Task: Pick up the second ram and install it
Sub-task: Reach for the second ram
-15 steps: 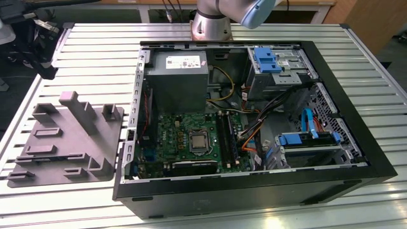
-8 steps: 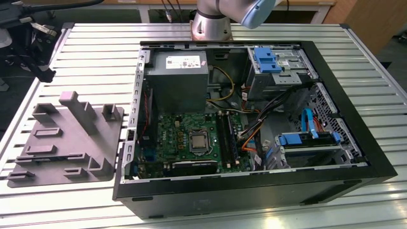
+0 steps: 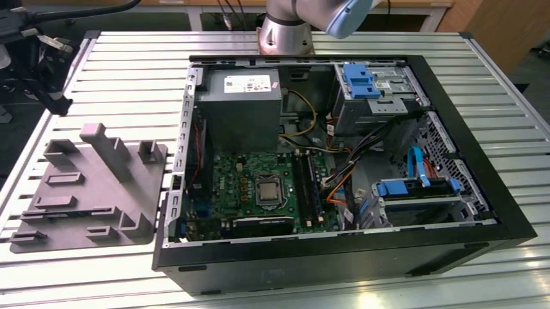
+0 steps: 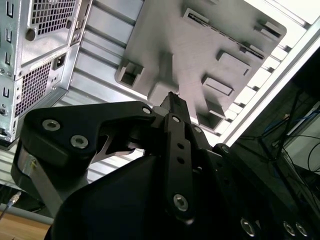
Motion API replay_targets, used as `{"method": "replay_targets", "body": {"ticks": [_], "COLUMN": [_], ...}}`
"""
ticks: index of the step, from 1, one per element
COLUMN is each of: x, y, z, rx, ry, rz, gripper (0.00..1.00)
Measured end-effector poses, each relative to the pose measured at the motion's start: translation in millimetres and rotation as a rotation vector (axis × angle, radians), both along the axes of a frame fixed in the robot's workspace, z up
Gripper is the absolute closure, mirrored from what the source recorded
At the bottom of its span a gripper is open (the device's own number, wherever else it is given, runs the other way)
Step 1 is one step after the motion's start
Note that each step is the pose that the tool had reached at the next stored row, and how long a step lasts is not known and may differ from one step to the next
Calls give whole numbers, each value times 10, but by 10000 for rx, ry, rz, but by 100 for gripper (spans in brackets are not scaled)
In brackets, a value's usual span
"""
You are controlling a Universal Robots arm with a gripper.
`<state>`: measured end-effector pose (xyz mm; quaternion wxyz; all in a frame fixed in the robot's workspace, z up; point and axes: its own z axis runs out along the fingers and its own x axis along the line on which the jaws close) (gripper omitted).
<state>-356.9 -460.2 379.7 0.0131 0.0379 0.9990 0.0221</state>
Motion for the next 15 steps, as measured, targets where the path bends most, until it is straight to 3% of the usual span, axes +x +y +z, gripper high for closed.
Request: {"method": "replay_targets", "body": {"ticks": [15], "x": [-56], "y": [-68], "z": [-28], "rx": [0], "ry": [0], "rz": [0], "gripper": [89]}}
